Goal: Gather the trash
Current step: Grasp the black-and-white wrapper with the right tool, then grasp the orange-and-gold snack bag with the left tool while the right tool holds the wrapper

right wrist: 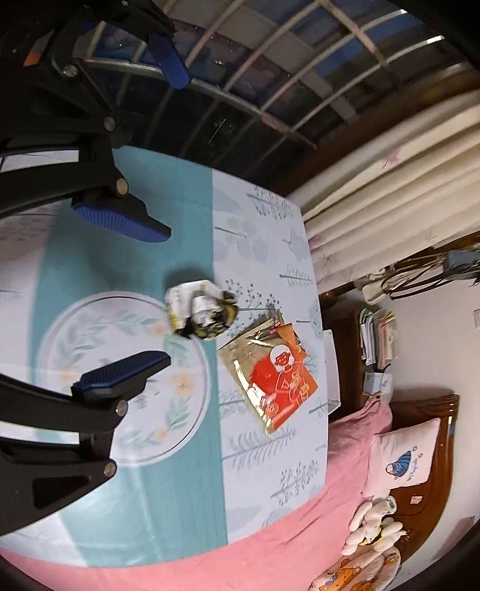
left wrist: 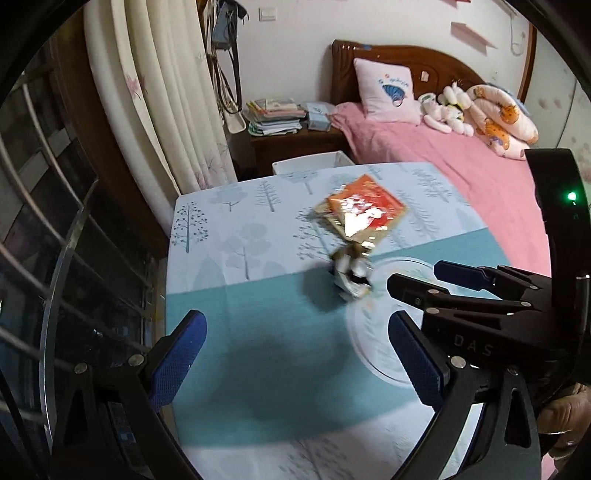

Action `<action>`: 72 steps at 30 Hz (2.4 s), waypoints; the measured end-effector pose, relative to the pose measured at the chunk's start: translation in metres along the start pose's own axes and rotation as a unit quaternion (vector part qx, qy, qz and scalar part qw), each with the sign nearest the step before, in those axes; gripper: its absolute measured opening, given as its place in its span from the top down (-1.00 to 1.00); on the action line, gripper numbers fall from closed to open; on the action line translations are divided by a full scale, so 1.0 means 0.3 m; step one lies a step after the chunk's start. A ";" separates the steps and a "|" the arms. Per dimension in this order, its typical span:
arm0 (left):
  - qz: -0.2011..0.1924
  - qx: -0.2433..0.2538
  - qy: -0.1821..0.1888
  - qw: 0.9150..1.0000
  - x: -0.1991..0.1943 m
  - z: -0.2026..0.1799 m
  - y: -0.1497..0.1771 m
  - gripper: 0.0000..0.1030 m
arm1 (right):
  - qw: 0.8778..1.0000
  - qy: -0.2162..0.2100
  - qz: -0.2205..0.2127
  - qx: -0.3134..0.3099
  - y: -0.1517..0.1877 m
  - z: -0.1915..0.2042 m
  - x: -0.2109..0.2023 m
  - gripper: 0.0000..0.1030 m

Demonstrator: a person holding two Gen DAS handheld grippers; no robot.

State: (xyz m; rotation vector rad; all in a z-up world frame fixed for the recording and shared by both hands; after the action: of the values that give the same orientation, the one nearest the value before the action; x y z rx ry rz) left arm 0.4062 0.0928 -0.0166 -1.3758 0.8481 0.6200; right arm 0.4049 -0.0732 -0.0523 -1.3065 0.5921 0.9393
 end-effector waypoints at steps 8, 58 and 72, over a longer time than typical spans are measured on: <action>0.030 -0.016 0.003 0.999 0.191 0.112 -0.050 -0.91 | 0.999 0.039 0.030 -0.009 -0.068 0.031 0.227 -0.19; 0.121 0.080 0.153 0.977 0.845 -0.179 -0.501 -0.90 | 0.983 0.083 -0.025 0.165 -0.189 -0.447 0.284 0.65; 0.186 0.109 0.198 0.956 1.027 -0.314 -0.481 -0.89 | 0.979 0.043 -0.043 0.197 -0.184 -0.488 0.306 0.65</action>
State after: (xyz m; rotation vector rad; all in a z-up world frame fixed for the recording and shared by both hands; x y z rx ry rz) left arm 0.6844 -0.0476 -0.1824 -1.1592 1.4775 0.5206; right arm 0.5190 -0.1926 -0.1271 -1.0107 0.7412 0.6543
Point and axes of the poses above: each gripper's, at about its wrist camera, not at the fingertips, and x roughly the way its jaws point, z to its left, y to its underside, the point moved 1 cm from there along x, roughly the way its jaws point, and after that the axes turned 3 degrees about -x, right-handed, at the moved point
